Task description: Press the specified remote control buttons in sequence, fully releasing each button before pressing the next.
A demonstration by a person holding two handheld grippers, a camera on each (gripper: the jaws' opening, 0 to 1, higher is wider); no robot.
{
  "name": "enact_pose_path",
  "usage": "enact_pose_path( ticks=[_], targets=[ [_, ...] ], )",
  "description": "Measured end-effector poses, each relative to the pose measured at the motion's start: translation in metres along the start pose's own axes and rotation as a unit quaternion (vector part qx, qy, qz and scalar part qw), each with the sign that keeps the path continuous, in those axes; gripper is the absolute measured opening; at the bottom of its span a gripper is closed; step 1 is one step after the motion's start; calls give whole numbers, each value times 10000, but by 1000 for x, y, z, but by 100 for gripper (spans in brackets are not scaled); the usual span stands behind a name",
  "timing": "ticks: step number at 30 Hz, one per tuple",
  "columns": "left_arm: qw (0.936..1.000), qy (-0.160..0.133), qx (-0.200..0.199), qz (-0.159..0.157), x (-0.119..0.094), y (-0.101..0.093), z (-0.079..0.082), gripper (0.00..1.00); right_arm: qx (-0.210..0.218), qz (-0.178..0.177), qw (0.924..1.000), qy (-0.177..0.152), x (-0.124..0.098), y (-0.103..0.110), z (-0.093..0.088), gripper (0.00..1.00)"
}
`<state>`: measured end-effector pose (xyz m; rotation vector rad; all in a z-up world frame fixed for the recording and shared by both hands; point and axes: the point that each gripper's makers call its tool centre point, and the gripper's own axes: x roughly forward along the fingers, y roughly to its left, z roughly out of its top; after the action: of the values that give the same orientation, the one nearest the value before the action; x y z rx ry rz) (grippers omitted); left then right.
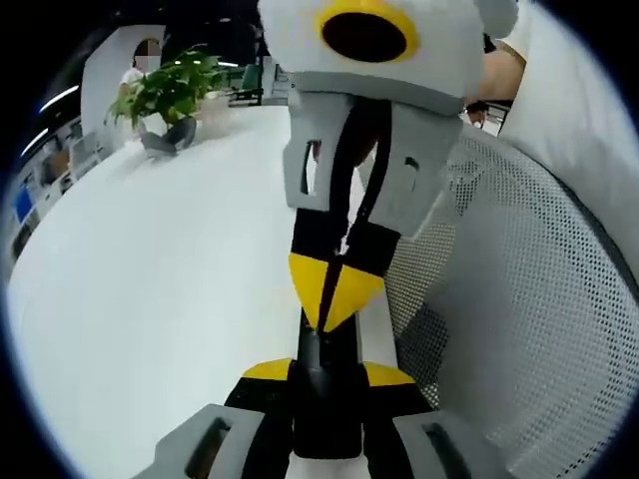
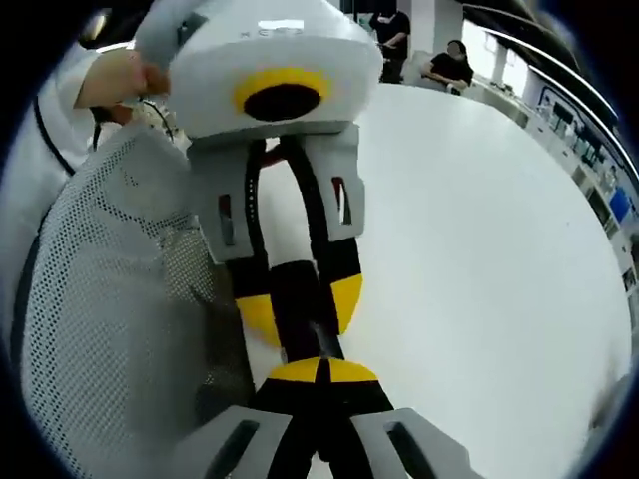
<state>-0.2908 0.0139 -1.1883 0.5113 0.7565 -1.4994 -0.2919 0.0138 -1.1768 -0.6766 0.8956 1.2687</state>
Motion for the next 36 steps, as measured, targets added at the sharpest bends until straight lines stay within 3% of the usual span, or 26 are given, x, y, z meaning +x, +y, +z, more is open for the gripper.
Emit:
enact_pose_path(
  ticks=[8, 13, 21, 25, 36],
  targets=[
    [10000, 22, 16, -12, 0, 0, 0, 24, -368, 62, 9992, 153, 6, 4, 0, 0],
    [10000, 16, 8, -11, 0, 0, 0, 24, -1071, -134, 9937, 296, 8, 1, 0, 0],
    [9999, 126, 93, -15, 0, 1, 0, 24, -708, -139, 9969, 328, 9, -1, 1, 0],
    [9999, 127, 86, -8, 0, 1, 0, 24, -520, -63, 9986, 87, 6, 0, 1, 0],
    [9999, 104, 71, -15, 0, 1, 0, 24, -1298, -96, 9911, 264, 9, 2, 2, 0]
  ],
)
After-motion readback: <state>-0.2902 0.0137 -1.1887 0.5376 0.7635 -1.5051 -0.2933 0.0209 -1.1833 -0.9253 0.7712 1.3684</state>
